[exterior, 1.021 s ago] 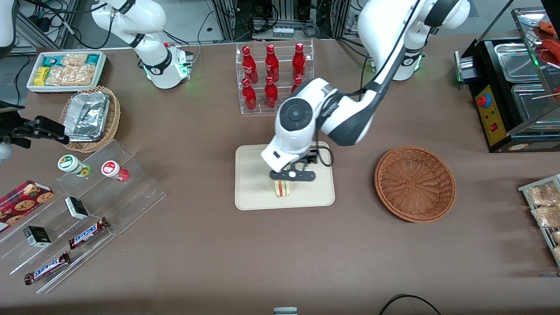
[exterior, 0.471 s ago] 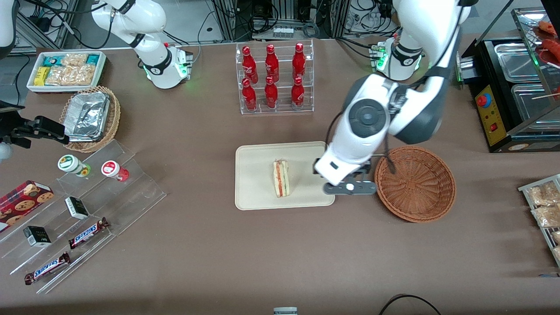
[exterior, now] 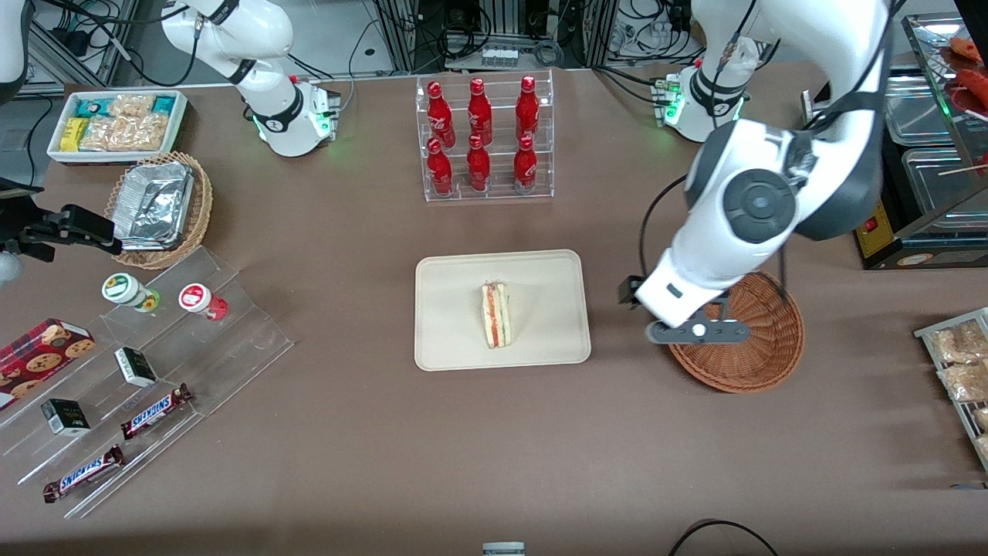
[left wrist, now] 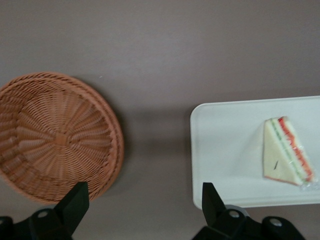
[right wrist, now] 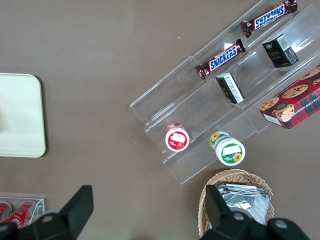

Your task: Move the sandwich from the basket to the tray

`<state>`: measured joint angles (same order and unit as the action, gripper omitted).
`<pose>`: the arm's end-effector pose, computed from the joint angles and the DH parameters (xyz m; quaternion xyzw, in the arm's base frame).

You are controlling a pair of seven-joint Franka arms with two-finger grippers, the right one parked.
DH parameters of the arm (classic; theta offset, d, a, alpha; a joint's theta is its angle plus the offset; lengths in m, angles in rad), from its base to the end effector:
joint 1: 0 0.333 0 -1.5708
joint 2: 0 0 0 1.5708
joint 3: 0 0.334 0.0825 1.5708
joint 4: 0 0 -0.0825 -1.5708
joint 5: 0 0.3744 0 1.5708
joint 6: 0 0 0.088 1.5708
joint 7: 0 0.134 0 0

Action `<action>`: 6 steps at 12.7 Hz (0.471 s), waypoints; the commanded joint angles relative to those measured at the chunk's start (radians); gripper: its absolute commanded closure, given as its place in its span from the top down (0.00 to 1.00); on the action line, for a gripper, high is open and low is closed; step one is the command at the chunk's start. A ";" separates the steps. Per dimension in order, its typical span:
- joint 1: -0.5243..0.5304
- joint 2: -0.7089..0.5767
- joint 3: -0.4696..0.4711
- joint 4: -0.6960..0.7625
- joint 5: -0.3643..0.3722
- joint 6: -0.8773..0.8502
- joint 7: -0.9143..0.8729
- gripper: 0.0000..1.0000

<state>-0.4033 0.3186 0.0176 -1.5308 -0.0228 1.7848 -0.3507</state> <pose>0.5960 -0.2461 0.4613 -0.9993 0.0151 0.0331 0.0039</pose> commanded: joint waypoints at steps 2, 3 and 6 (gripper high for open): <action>0.072 -0.156 -0.010 -0.167 0.001 -0.024 0.090 1.00; 0.081 -0.179 -0.018 -0.176 0.001 -0.047 0.117 1.00; 0.210 -0.219 -0.112 -0.175 0.003 -0.126 0.131 1.00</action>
<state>-0.2773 0.1564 -0.0218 -1.6706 -0.0227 1.6902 -0.2370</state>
